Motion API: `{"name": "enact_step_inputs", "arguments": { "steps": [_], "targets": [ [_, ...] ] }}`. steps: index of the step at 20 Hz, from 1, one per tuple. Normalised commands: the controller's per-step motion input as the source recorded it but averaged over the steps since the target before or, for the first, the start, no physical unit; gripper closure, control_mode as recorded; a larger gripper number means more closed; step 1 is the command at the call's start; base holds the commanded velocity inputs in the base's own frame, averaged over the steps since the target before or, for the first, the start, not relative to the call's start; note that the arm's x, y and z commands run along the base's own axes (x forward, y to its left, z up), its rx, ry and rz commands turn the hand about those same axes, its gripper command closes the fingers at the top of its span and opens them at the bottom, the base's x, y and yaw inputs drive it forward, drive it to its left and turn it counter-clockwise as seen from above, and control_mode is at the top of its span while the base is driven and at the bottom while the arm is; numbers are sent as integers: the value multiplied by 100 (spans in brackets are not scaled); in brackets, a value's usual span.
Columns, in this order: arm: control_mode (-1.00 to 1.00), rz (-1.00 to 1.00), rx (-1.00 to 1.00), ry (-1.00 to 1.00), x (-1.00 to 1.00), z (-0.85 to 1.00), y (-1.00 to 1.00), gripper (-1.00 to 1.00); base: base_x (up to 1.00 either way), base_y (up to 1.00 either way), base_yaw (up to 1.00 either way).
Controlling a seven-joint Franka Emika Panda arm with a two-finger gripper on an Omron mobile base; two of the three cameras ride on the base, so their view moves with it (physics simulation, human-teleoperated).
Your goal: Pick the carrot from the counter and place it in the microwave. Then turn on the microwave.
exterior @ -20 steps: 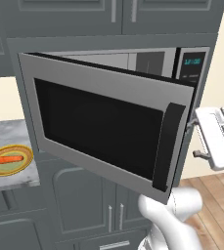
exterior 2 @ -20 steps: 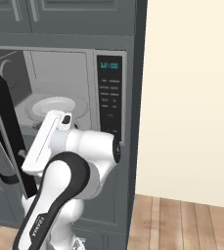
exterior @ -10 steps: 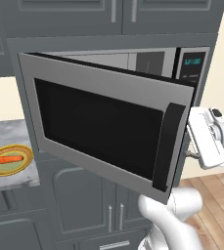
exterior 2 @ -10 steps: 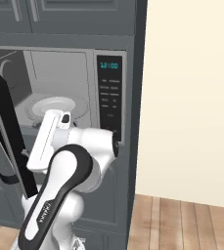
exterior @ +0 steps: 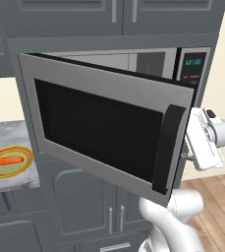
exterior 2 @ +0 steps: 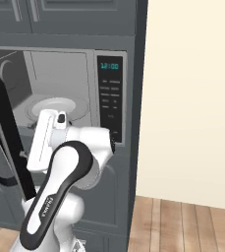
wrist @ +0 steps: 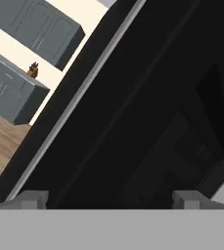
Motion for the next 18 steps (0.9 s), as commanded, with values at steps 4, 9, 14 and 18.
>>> {"name": "enact_step_inputs", "arguments": {
  "steps": [4, 9, 14, 18],
  "targets": [
    [-100, 6, 0, -6, 0, 0, 16, -100, 0, 0, 0],
    [-100, 8, -1, -9, -2, -7, 33, -100, 0, 0, 0],
    [-100, 9, -2, -10, -7, -9, 38, -100, 0, 0, 0],
    [-100, 6, 0, -12, -5, -4, 34, -100, 0, 0, 0]
  ]
}}
